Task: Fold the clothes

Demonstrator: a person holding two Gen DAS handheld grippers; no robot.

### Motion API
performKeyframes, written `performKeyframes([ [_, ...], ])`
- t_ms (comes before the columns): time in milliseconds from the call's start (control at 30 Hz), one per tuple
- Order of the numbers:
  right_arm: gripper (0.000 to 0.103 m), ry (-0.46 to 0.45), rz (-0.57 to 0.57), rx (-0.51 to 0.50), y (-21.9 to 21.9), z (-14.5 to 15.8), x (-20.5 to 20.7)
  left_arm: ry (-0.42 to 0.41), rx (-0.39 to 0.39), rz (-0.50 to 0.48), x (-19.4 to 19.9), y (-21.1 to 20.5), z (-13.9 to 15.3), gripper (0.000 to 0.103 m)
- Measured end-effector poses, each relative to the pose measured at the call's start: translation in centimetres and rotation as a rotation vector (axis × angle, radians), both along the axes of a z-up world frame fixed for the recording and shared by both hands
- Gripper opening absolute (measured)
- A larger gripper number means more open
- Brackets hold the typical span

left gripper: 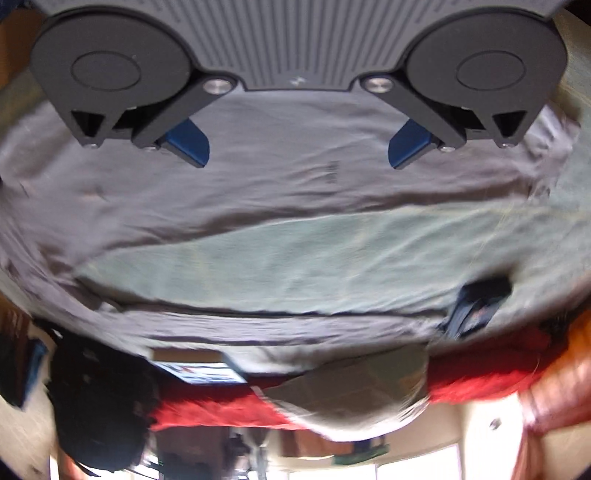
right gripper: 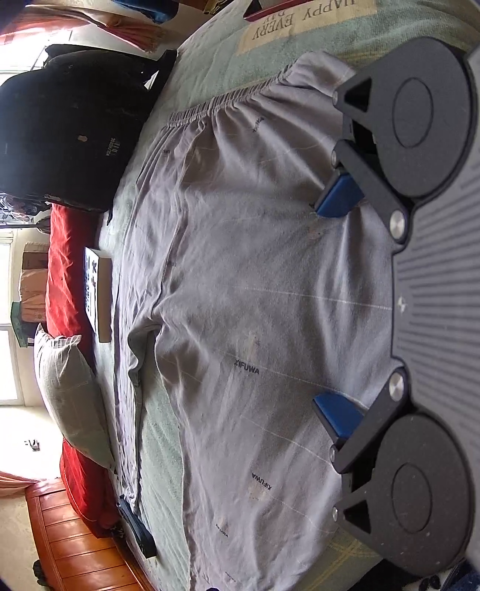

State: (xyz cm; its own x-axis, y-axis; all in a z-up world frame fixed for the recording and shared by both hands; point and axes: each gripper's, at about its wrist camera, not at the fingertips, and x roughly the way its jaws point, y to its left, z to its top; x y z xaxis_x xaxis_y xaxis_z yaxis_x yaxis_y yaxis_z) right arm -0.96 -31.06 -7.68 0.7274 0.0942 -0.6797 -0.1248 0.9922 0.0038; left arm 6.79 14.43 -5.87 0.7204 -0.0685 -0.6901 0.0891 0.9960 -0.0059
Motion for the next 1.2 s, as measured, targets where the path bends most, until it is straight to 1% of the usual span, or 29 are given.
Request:
performKeyframes([
  [100,0.103,0.004,-0.005,-0.007,0.2,0.0,0.1,0.028,-0.045,0.042,-0.4,2.6,-1.4,0.102],
  [167,0.103,0.005,-0.007,-0.008,0.2,0.0,0.1,0.008,-0.069,0.037,-1.5,3.9,-2.0,0.102],
  [267,0.103,0.010,-0.009,-0.009,0.2,0.1,0.2,0.006,-0.099,0.034,-2.7,5.5,-1.9,0.102],
  [367,0.103,0.016,-0.012,-0.012,0.3,0.1,0.3,0.018,-0.110,0.051,-2.8,6.8,-0.9,0.102],
  [467,0.103,0.021,-0.018,-0.016,0.4,0.1,0.3,-0.002,-0.073,0.062,-1.5,8.0,0.3,0.102],
  [533,0.103,0.024,-0.023,-0.019,0.5,0.2,0.3,-0.006,-0.048,0.070,0.1,8.5,0.7,0.102],
  [633,0.103,0.026,-0.031,-0.022,0.6,0.2,0.3,0.021,-0.038,0.094,2.2,9.5,0.1,0.102],
  [700,0.103,0.025,-0.033,-0.021,0.6,0.2,0.3,0.043,-0.032,0.123,2.9,9.9,-0.5,0.102],
  [767,0.103,0.028,-0.033,-0.019,0.6,0.2,0.4,0.050,-0.022,0.136,2.9,10.0,-1.0,0.102],
  [967,0.103,0.055,-0.031,-0.020,0.6,0.4,0.8,0.037,-0.017,0.114,2.1,10.5,-1.3,0.102],
  [1067,0.103,0.049,-0.034,-0.022,0.7,0.3,0.7,0.042,0.001,0.132,1.9,11.2,-1.3,0.102],
  [1200,0.103,0.050,-0.036,-0.025,0.7,0.3,0.7,0.046,-0.034,0.159,1.2,12.6,-1.0,0.102],
])
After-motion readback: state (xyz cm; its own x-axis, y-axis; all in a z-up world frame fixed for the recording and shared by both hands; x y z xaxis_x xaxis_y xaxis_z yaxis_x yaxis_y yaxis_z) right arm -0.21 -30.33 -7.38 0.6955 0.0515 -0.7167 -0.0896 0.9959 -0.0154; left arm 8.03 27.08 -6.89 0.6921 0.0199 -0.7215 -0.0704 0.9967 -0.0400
